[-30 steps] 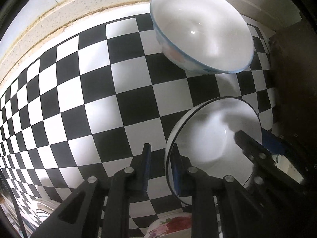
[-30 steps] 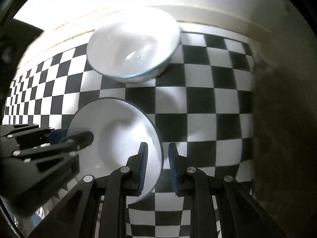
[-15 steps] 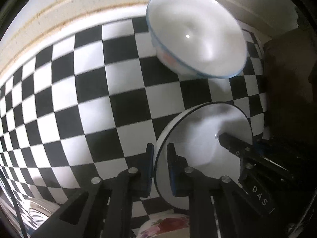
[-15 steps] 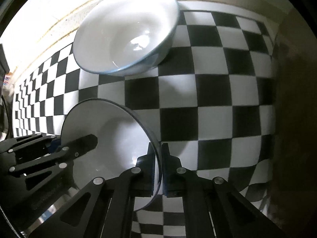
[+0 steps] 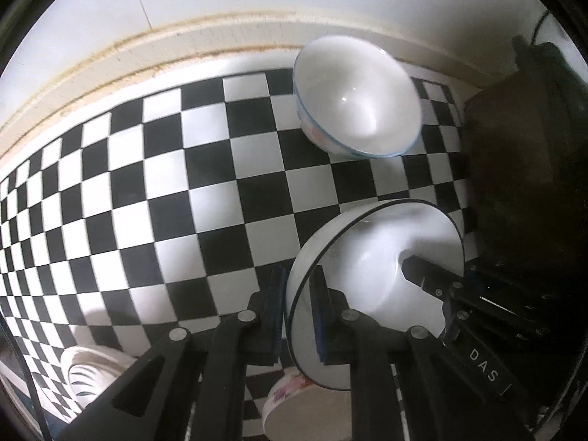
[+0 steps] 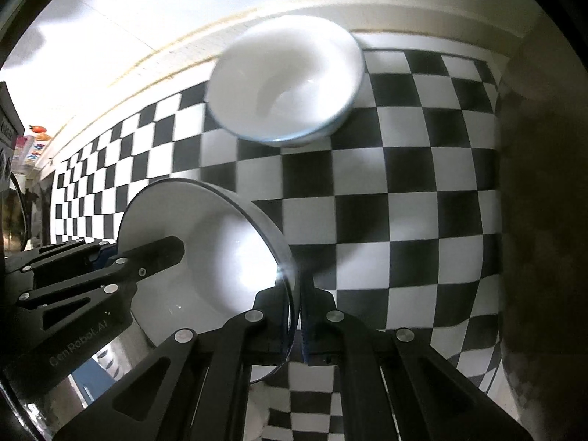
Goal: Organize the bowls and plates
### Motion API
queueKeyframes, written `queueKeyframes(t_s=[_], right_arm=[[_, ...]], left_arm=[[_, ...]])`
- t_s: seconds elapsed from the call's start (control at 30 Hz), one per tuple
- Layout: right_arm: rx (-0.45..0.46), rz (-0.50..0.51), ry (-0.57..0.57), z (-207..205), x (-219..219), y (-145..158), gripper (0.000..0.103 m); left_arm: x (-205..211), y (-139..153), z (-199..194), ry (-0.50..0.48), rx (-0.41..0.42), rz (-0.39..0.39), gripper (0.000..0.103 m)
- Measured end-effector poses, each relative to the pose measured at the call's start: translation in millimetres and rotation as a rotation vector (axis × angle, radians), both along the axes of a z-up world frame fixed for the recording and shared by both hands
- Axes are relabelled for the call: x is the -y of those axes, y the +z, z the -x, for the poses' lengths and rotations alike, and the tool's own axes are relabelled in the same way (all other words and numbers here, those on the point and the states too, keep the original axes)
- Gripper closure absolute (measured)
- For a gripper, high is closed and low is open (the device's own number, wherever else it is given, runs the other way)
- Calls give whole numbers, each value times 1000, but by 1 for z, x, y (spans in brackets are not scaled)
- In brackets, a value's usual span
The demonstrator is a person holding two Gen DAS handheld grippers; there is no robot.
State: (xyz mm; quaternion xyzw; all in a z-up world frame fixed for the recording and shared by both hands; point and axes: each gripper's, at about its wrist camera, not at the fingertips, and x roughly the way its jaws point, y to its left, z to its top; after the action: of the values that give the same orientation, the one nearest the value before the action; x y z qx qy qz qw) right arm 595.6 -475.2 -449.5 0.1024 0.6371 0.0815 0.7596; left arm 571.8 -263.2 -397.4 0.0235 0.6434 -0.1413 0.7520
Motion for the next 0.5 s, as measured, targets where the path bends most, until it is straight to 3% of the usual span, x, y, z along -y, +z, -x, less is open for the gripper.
queueKeyframes(t_s=[0.33,0.5], right_arm=[[65,-20,-7,46,-5,40,97],[73,-22,-16,94,-23,52,97]], left_arm=[[-8,46,48,-27,68,17,92],[-7,42,78,-47,59,11,92]])
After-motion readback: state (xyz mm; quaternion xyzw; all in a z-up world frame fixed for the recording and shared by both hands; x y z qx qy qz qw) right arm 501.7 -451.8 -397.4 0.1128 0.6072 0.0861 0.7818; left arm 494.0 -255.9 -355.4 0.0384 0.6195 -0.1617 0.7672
